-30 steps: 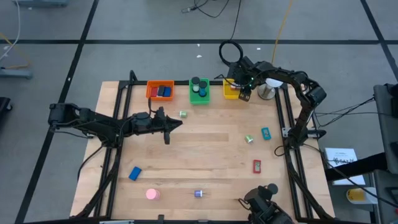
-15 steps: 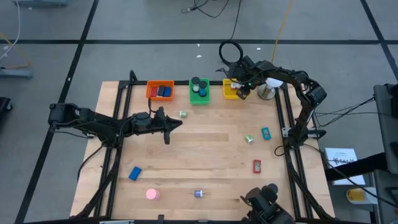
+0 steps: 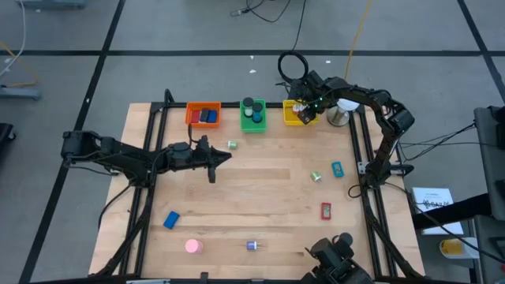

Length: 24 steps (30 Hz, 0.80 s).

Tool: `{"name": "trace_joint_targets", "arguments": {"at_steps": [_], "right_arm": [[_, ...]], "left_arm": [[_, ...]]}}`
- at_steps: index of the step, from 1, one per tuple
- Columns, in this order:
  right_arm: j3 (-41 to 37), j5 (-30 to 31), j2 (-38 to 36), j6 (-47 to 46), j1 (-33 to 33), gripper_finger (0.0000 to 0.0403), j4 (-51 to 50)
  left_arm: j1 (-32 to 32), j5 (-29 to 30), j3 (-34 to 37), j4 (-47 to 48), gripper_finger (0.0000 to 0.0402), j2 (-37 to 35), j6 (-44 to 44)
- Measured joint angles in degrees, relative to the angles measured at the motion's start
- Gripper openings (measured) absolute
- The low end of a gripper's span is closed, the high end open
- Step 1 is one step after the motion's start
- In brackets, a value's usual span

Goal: Pick & Place Office items
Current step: Put the right purple charger adapter into the yellow bin, then put the light blue digital clock into the orange bin

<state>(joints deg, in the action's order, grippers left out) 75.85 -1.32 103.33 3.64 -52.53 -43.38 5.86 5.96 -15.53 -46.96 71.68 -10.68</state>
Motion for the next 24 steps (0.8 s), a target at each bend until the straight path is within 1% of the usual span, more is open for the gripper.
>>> {"name": "trace_joint_targets", "arguments": {"at_steps": [4,9,12,16,20,24], "right_arm": [[0.0,0.2,0.0,0.0,0.0,0.0158,0.0],[0.0,5.0,0.0,0.4,0.0,0.0158,0.7],[0.0,5.8,-0.9,1.4,0.1,0.0158,1.1],[0.0,5.8,-3.4,2.7,0.9,0.0158,2.1],[0.0,5.7,-7.1,3.1,3.1,0.0155,2.0],[-0.5,5.7,-11.3,3.0,7.5,0.0129,1.7]], "left_arm": [[0.0,0.0,0.0,0.0,0.0033,0.0,0.0],[0.0,0.0,0.0,0.0,0.0033,0.0,0.0],[0.0,0.0,0.0,0.0,0.0033,0.0,0.0],[0.0,0.0,0.0,0.0,0.0033,0.0,0.0],[0.0,0.0,0.0,0.0,0.0033,0.0,0.0],[0.0,0.0,0.0,0.0,0.0033,0.0,0.0]]}}
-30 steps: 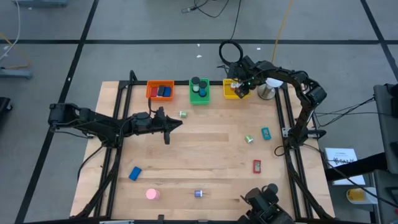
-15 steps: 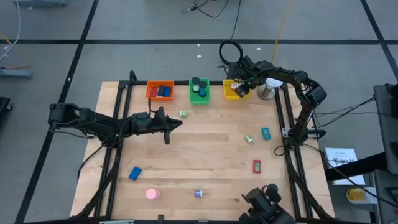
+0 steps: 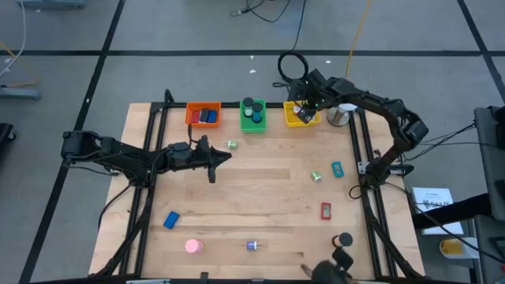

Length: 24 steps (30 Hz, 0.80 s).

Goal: Pick & Place Office items
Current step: Put the light blue digital clock into the orange bin

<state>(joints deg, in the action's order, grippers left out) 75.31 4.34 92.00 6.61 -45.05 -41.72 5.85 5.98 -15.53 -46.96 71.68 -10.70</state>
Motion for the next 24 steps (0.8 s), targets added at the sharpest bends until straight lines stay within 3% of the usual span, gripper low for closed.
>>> {"name": "trace_joint_targets", "arguments": {"at_steps": [6,10,19,21,24], "right_arm": [[-12.2,-9.3,-8.8,-5.2,7.9,0.0053,15.7],[-23.7,-10.3,-14.5,-10.0,14.0,0.0006,30.6],[-49.4,-12.2,-19.2,-24.6,25.5,0.0026,86.4],[-51.4,-13.6,-19.6,-27.0,26.4,0.0022,88.6],[-51.6,-10.5,-21.6,-29.5,28.0,0.0015,81.8]], "left_arm": [[0.0,0.0,0.0,0.0,0.0033,0.0,0.0],[0.0,0.0,0.0,0.0,0.0033,0.0,0.0],[0.0,0.0,0.0,0.0,0.0033,0.0,0.0],[0.0,0.0,0.0,0.0,0.0033,0.0,0.0],[0.0,0.0,0.0,0.0,0.0033,0.0,0.0]]}}
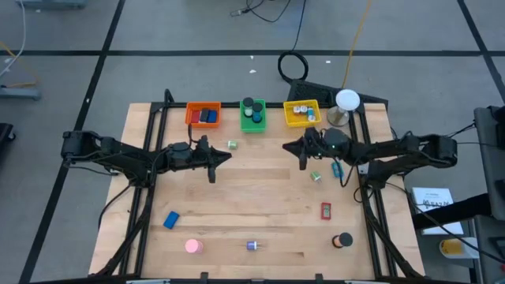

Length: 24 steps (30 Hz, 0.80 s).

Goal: Pick & Place Office items
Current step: Put the light blue digital clock into the orange bin

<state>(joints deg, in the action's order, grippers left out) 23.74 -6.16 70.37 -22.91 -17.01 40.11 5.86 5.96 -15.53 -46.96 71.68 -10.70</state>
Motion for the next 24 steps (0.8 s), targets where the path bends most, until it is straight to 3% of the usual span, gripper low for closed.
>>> {"name": "trace_joint_targets", "arguments": {"at_steps": [6,10,15,24], "right_arm": [[6.6,17.0,-4.2,3.5,6.7,0.0003,-29.6],[11.1,25.9,-5.5,-0.6,12.6,0.0001,-44.7],[15.9,33.3,-5.9,-13.8,19.1,0.0001,-62.9],[21.4,34.6,-5.9,-47.4,30.8,0.0002,-92.1]], "left_arm": [[0.0,0.1,0.0,-0.4,0.0033,0.0,2.1],[0.0,0.1,0.0,-1.2,0.0033,0.0,3.6],[0.0,0.1,0.0,-1.2,0.0033,0.0,-1.2],[-0.8,3.9,0.0,-5.5,0.0033,0.0,2.3]]}}
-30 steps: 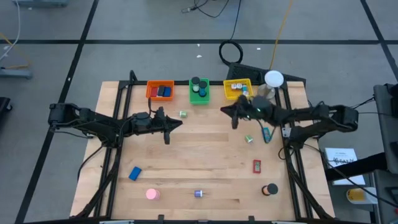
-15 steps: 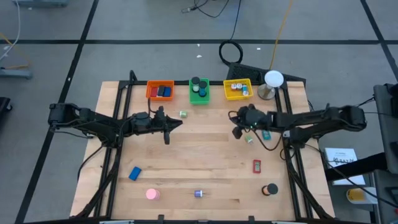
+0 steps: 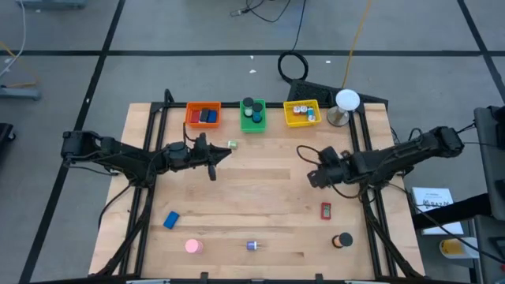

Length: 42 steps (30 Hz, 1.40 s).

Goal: Pick & Place Office items
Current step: Put the light blue digital clock into the orange bin

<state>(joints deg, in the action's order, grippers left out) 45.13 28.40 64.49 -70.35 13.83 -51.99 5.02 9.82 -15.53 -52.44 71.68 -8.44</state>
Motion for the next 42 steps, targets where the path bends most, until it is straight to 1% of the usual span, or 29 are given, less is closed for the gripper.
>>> {"name": "trace_joint_targets", "arguments": {"at_steps": [3,6,8,11,15,18,21,24,28,31,34,38,42], "right_arm": [[0.1,-1.3,0.0,-11.3,3.6,0.0003,-7.1],[-0.8,-3.1,0.0,-20.9,5.8,0.0014,-12.4],[-1.9,-3.3,0.0,-24.4,6.2,0.0031,-13.3],[-4.0,-5.4,0.1,-25.5,5.1,0.0064,-13.7],[-5.5,-5.9,0.0,-23.0,1.5,0.0115,-13.3],[-6.1,-6.5,0.1,-19.1,-2.9,0.0151,-12.1],[-6.2,-6.5,-0.1,-13.4,-8.0,0.0179,-11.5],[-6.3,-7.2,0.1,-7.4,-12.8,0.0199,-10.3],[-6.3,-7.8,0.1,-3.0,-17.7,0.0213,-10.4],[-6.5,-9.4,0.1,-1.1,-20.9,0.0215,-10.0],[-8.4,-12.1,0.1,1.4,-23.3,0.0212,-6.9],[-12.3,-15.2,0.1,3.7,-26.0,0.0211,-1.8],[-15.5,-16.6,0.1,5.2,-27.7,0.0212,3.2]], "left_arm": [[-0.7,0.3,0.0,-1.8,0.0028,0.0,1.7],[-1.4,0.3,0.0,-2.3,0.0007,0.0,3.3],[-1.9,0.1,0.0,-3.0,0.0005,0.0,4.0],[-2.6,-1.1,0.0,-4.2,0.0003,0.0,5.1],[-3.3,-1.3,0.0,-5.0,0.0006,0.0,5.4],[-3.3,-1.3,0.0,-4.9,0.0003,0.0,5.8],[-3.3,-1.3,0.0,-4.9,0.0006,0.0,5.6],[-3.3,-1.3,0.0,-5.0,0.001,0.0,5.5],[-3.3,-1.3,0.0,-4.9,0.0003,0.0,5.4],[-3.3,-1.3,0.0,-4.9,0.001,0.0,5.3],[-3.3,-1.3,0.0,-4.9,0.0012,0.0,5.4],[-3.3,-1.3,0.0,-4.9,0.0003,0.0,5.4],[-3.3,-1.3,0.0,-4.9,0.0013,0.0,5.4]]}}
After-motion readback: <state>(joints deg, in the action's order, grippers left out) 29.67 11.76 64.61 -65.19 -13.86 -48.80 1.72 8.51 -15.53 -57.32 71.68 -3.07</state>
